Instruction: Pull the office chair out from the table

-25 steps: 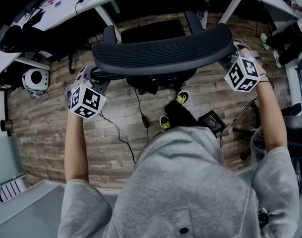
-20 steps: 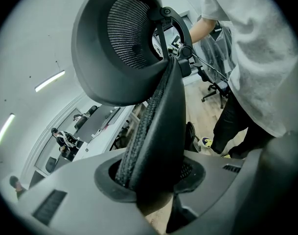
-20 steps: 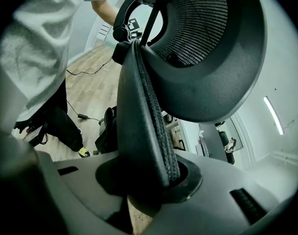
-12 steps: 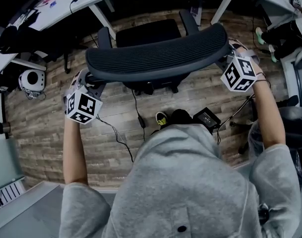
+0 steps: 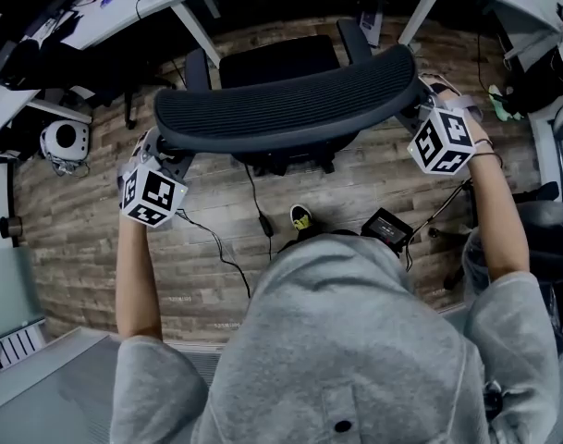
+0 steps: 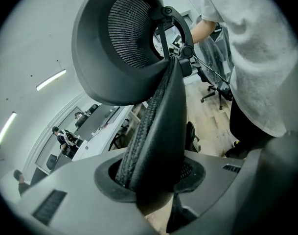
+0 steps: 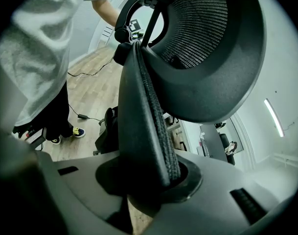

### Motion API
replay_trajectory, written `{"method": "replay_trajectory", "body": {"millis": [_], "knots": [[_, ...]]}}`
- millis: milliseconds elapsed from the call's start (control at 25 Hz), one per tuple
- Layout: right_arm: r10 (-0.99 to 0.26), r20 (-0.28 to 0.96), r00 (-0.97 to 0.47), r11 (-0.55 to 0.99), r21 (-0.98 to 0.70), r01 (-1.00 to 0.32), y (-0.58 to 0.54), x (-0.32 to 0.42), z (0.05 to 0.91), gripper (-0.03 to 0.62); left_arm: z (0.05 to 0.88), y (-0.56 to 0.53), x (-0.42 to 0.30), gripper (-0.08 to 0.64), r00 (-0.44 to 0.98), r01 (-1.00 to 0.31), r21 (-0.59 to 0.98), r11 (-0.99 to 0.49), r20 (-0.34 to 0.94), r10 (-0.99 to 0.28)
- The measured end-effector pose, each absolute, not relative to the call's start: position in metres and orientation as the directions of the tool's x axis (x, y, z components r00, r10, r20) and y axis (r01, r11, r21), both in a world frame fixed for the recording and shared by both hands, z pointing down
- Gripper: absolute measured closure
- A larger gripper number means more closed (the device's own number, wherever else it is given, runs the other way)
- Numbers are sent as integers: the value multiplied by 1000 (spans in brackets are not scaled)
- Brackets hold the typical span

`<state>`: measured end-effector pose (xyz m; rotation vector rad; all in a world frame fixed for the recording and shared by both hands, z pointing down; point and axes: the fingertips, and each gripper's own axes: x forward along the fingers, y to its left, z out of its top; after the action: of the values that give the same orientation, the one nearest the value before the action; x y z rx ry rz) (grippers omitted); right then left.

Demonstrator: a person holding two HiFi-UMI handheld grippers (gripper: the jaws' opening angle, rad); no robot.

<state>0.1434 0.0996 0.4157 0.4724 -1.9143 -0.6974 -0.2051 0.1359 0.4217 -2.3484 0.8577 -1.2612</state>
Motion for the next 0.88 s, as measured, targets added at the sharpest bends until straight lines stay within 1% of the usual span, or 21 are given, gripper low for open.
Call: {"method": "replay_trajectory", "body": {"millis": [880], "knots": [[-590,677,-440,753,658,2,164,152,415,465,422,213,-194,408,408,-368,-547,-752,631,-660]]}}
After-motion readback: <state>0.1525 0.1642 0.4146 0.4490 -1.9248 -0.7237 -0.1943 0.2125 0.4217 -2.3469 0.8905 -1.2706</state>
